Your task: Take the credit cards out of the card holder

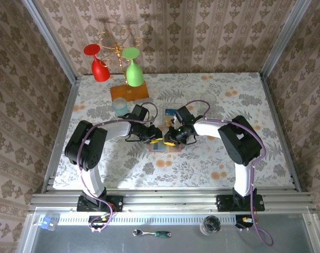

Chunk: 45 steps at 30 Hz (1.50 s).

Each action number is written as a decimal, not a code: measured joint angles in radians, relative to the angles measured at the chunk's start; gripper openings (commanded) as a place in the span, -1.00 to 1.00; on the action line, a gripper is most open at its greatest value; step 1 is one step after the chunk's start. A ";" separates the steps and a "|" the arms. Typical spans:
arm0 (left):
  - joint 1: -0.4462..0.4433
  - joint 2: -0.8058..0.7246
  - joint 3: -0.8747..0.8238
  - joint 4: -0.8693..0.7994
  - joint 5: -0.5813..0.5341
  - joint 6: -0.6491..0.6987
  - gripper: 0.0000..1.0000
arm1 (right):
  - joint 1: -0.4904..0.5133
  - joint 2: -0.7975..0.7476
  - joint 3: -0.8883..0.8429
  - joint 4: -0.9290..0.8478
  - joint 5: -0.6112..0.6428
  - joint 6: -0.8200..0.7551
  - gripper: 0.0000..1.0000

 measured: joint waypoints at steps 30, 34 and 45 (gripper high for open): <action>-0.019 0.000 0.028 -0.048 -0.045 0.034 -0.17 | -0.001 0.000 -0.008 0.008 -0.002 0.000 -0.69; -0.020 0.000 0.028 -0.048 -0.045 0.034 -0.15 | -0.001 0.000 -0.008 0.008 -0.002 0.000 -0.69; -0.025 -0.010 0.029 -0.048 -0.064 0.034 -0.10 | -0.003 0.000 -0.008 0.007 -0.002 0.000 -0.70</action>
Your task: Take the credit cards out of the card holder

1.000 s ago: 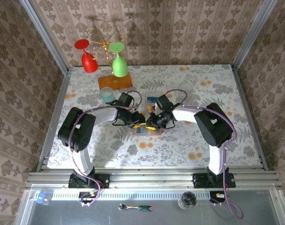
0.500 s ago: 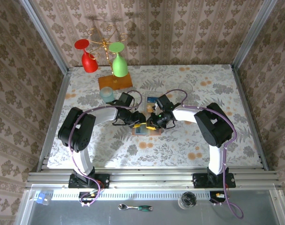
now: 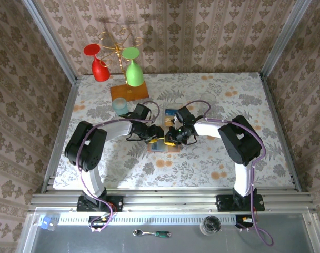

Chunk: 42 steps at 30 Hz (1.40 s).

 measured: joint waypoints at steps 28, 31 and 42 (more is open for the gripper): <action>-0.003 -0.023 -0.023 0.039 -0.010 -0.023 -0.18 | 0.000 0.000 -0.001 0.000 0.000 0.000 -0.72; -0.003 -0.023 -0.023 0.040 -0.005 -0.027 -0.25 | 0.000 0.000 -0.001 0.000 0.000 0.000 -0.72; -0.003 -0.026 -0.031 0.082 0.029 -0.065 -0.46 | 0.000 -0.039 -0.009 -0.020 0.005 -0.001 -0.57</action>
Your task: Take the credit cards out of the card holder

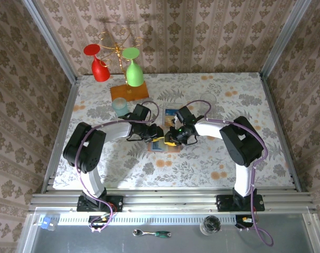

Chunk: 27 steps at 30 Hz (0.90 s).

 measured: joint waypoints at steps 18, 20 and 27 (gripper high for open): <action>-0.072 0.002 0.020 0.027 0.031 -0.047 -0.53 | -0.138 -0.300 -0.114 -0.077 0.111 -0.006 -0.58; -0.082 0.019 0.033 0.032 0.034 -0.055 -0.62 | -0.141 -0.306 -0.121 -0.078 0.111 -0.007 -0.58; -0.105 0.073 0.069 0.048 0.037 -0.060 -0.61 | -0.141 -0.306 -0.129 -0.077 0.111 -0.007 -0.58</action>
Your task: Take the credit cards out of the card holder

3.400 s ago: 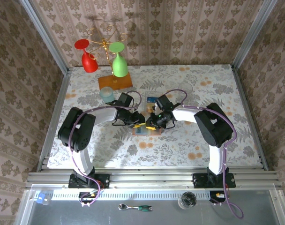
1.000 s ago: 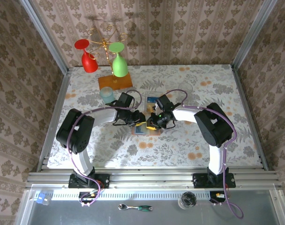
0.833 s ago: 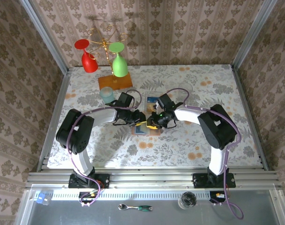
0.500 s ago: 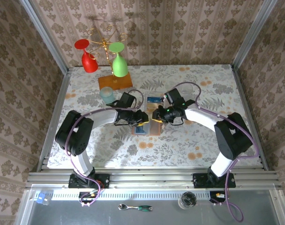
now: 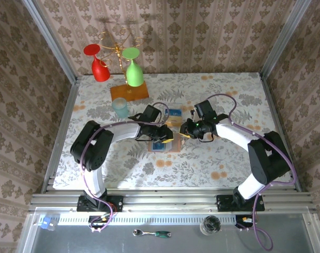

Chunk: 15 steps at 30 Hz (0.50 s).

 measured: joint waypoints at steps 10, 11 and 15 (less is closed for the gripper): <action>0.000 0.033 0.018 0.067 0.023 -0.038 -0.30 | -0.001 0.000 0.000 -0.001 0.000 -0.014 -0.56; 0.000 0.033 0.019 0.074 0.023 -0.041 -0.29 | -0.001 0.000 0.000 -0.001 0.000 -0.015 -0.56; 0.002 0.032 0.025 0.094 0.026 -0.045 -0.28 | -0.001 0.000 0.000 0.000 -0.001 -0.014 -0.55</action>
